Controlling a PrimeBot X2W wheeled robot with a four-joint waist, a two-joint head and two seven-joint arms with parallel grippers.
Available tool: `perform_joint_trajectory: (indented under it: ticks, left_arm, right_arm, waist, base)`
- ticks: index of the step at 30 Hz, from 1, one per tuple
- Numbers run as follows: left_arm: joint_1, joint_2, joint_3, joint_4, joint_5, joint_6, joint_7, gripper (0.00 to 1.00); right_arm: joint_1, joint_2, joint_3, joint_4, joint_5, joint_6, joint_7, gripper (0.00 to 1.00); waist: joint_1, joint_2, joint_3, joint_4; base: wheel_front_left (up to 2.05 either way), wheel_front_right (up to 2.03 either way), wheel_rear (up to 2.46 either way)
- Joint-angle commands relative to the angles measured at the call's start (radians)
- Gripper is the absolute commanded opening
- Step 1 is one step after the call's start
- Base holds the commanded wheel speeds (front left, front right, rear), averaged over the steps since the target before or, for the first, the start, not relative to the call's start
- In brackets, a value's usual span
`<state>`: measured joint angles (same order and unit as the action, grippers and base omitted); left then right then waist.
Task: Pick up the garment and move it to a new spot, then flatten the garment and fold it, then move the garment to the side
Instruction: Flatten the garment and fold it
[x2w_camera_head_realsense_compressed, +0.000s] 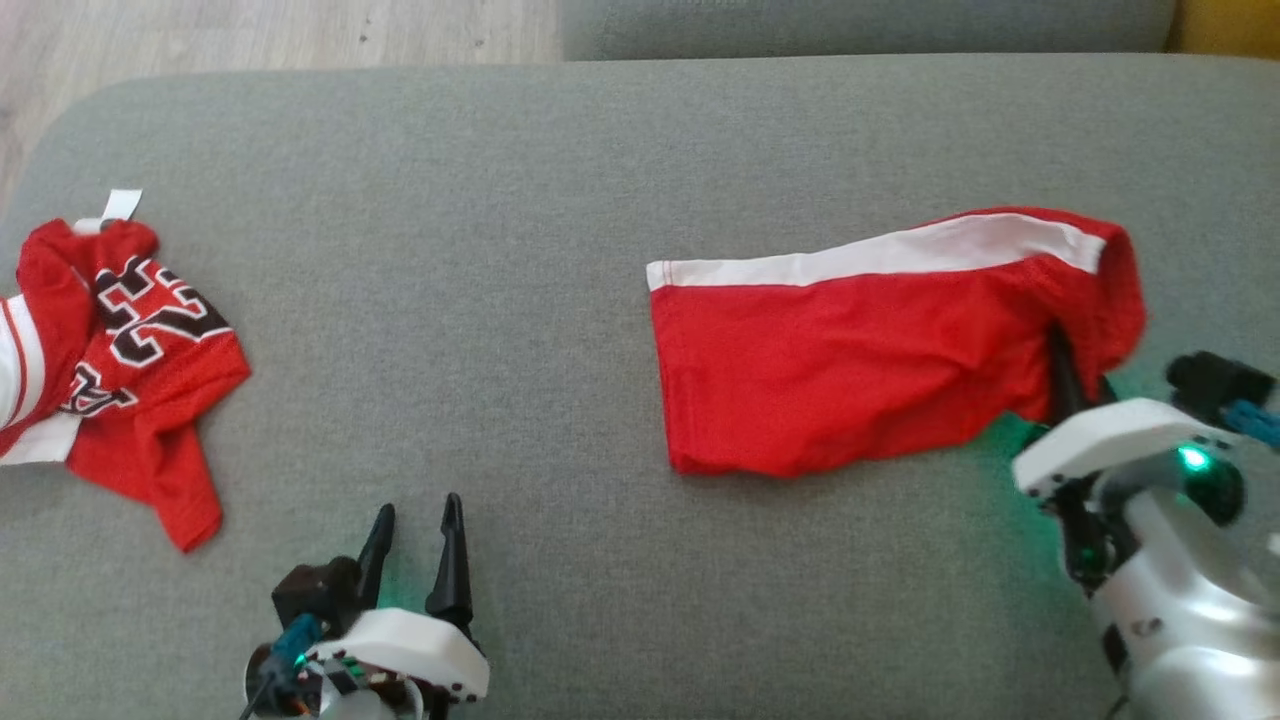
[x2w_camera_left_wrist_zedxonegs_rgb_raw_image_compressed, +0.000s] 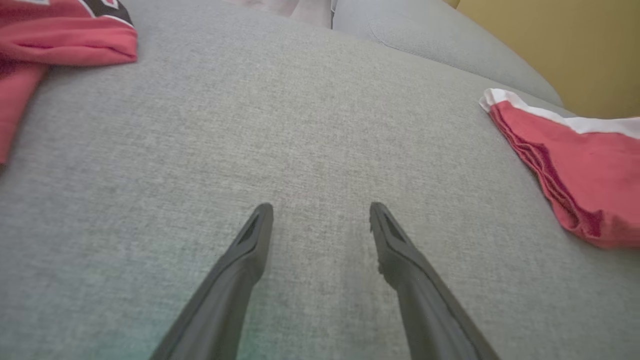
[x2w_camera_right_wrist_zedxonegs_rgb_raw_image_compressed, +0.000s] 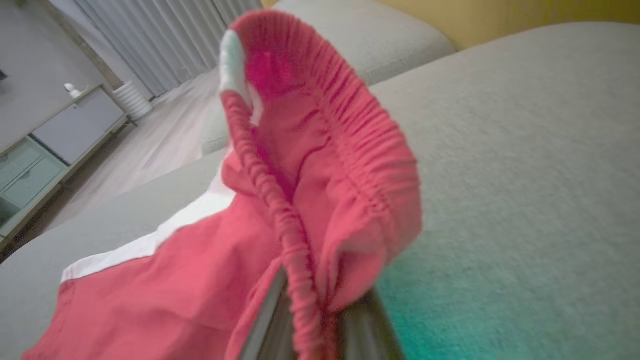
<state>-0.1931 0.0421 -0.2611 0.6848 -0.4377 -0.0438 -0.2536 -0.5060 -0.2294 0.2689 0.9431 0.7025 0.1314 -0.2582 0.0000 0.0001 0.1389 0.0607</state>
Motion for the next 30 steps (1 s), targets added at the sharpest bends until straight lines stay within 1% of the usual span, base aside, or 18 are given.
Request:
perform_joint_trajectory:
  ticks: [1,6,7,10,13,14,15,16,19,20,23,27,29,30]
  left_arm:
    - [-0.007,0.008,0.02,-0.025,-0.009,0.007,-0.008,1.0]
    - [-0.012,0.008,0.004,-0.028,-0.007,0.01,-0.008,1.0]
    - [-0.012,0.008,0.004,-0.028,-0.007,0.01,-0.008,1.0]
    - [-0.015,0.008,-0.007,-0.03,-0.009,0.01,-0.008,1.0]
    - [-0.018,0.008,-0.023,-0.032,-0.014,0.011,-0.008,1.0]
    - [-0.019,0.008,-0.026,-0.033,-0.018,0.012,-0.008,1.0]
    - [-0.02,0.008,-0.031,-0.033,-0.022,0.013,-0.008,1.0]
    - [-0.02,0.008,-0.035,-0.033,-0.023,0.015,-0.008,1.0]
    - [-0.019,0.008,-0.037,-0.037,-0.025,0.022,-0.008,1.0]
    - [-0.02,0.008,-0.032,-0.039,-0.024,0.024,-0.008,1.0]
    - [-0.025,0.008,-0.008,-0.059,-0.006,0.029,-0.008,1.0]
    - [-0.024,0.008,0.035,-0.1,0.043,0.036,-0.008,1.0]
    - [-0.02,0.008,0.061,-0.128,0.074,0.043,-0.008,1.0]
    - [-0.018,0.008,0.073,-0.144,0.092,0.047,-0.008,1.0]
  right_arm:
    - [-0.029,0.027,0.041,-0.051,-0.016,-0.001,-0.003,0.0]
    - [-0.033,0.109,0.142,-0.13,-0.01,-0.001,0.03,0.0]
    - [-0.033,0.109,0.142,-0.13,-0.01,-0.001,0.03,0.0]
    - [-0.03,0.142,0.217,-0.168,-0.006,-0.001,0.069,0.0]
    - [-0.035,0.164,0.27,-0.163,-0.01,-0.001,0.104,0.0]
    - [-0.041,0.168,0.287,-0.153,-0.021,-0.001,0.111,0.51]
    - [-0.047,0.172,0.3,-0.149,-0.028,-0.001,0.107,0.97]
    - [-0.051,0.175,0.314,-0.145,-0.032,-0.001,0.103,1.0]
    - [-0.053,0.178,0.351,-0.149,-0.027,-0.001,0.083,1.0]
    - [-0.051,0.178,0.364,-0.156,-0.019,-0.001,0.076,1.0]
    - [-0.051,0.179,0.382,-0.142,-0.051,-0.001,0.038,1.0]
    - [-0.038,0.179,0.333,-0.126,-0.076,-0.001,0.004,1.0]
    - [-0.031,0.179,0.279,-0.126,-0.107,-0.001,-0.002,1.0]
    - [-0.027,0.178,0.237,-0.144,-0.135,-0.001,-0.002,1.0]
  waist:
    - [0.0,-0.0001,-0.004,-0.002]
    - [0.0,-0.0001,-0.006,0.019]
    - [0.0,-0.0001,-0.006,0.019]
    - [0.0,-0.0001,-0.005,0.047]
    - [0.0,-0.0001,-0.001,0.079]
    - [0.0,-0.0001,0.0,0.089]
    - [0.0,-0.0001,0.001,0.102]
    - [0.0,-0.0001,0.002,0.11]
    - [0.0,-0.0001,0.002,0.126]
    - [0.0,-0.0001,0.002,0.127]
    - [0.0,-0.0001,-0.003,0.116]
    - [0.0,-0.0001,-0.017,0.079]
    - [0.0,-0.0001,-0.022,0.056]
    - [0.0,-0.0001,-0.024,0.046]
  base:
    - [0.0,0.0,0.0]
    - [0.0,0.0,0.0]
    - [0.0,0.0,0.0]
    - [0.0,0.0,0.0]
    - [0.0,0.0,0.0]
    - [0.0,0.0,0.0]
    - [0.0,0.0,0.0]
    - [0.0,0.0,0.0]
    - [0.0,0.0,0.0]
    - [0.0,0.0,0.0]
    - [0.0,0.0,0.0]
    - [0.0,0.0,0.0]
    - [0.0,0.0,0.0]
    - [0.0,0.0,0.0]
